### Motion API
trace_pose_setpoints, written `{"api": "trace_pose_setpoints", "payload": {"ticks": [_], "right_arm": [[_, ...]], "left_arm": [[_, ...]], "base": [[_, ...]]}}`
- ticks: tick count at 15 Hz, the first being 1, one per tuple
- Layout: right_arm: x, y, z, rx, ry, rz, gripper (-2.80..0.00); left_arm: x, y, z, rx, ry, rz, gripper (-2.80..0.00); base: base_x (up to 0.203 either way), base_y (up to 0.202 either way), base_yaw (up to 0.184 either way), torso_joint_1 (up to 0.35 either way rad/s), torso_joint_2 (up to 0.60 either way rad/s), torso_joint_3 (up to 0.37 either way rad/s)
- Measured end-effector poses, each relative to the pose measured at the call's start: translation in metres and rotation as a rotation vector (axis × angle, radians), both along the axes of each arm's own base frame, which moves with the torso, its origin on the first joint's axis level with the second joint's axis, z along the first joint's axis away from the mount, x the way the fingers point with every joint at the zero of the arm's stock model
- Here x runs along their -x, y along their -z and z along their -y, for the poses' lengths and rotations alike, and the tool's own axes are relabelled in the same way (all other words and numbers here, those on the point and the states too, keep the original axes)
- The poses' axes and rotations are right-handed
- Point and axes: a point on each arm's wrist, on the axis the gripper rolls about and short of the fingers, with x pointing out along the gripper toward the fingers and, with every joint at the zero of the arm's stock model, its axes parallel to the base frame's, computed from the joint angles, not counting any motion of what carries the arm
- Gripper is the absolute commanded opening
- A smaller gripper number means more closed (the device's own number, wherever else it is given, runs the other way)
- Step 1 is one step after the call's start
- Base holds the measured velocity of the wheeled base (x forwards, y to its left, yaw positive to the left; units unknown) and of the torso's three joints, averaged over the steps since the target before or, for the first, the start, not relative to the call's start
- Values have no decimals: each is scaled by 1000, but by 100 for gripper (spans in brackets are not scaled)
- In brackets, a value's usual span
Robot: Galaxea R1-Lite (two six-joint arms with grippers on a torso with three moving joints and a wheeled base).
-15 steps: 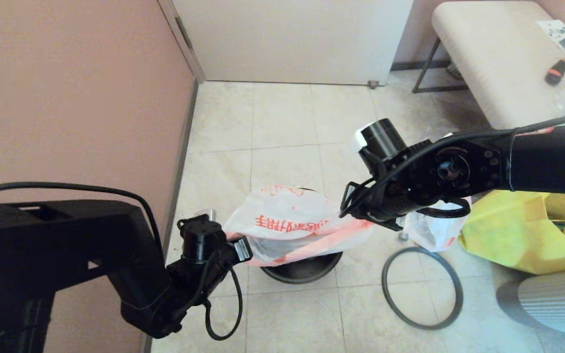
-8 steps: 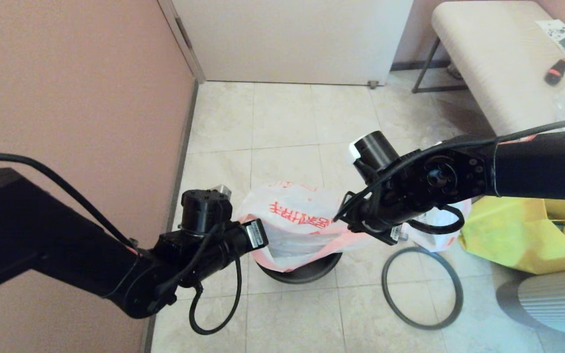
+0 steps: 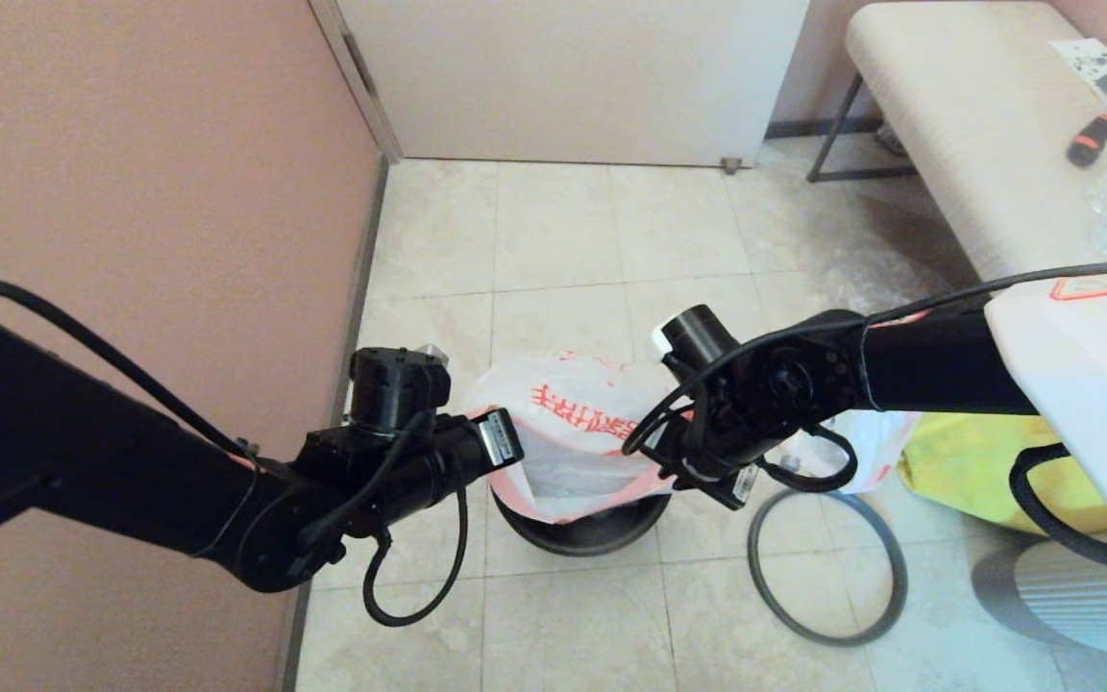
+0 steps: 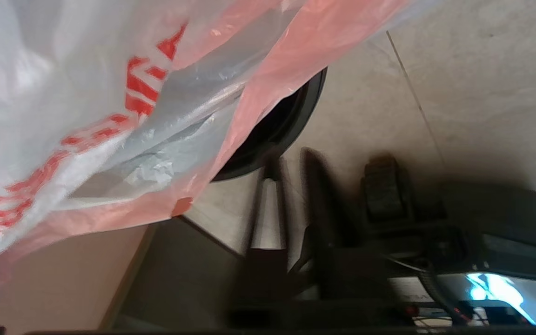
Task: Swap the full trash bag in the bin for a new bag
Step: Put the new garbage bag on the trash can
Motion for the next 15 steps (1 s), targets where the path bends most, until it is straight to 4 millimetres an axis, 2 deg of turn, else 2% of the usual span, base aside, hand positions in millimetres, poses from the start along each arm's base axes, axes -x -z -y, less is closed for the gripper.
{"api": "trace_pose_setpoints", "payload": {"ticks": [5,13,14,15], "right_arm": [[-3,3,7,23,28,-27,0],[-39,29,12,26,91,-34,0],[-40,32,11,32,91,-38,-280],[-41,34,11,42,98,-37,-280]], "left_arm": [[-4,8,0,3,-15,-25,-280],[-5,12,0,9,-25,-35,-280],[-6,12,-1,9,-26,-35,-280],[-6,12,-2,10,-31,-34,-280]], "base": [[0,0,0,0,0,0],[0,0,0,0,0,0],[0,0,0,0,0,0],[0,0,0,0,0,0]]}}
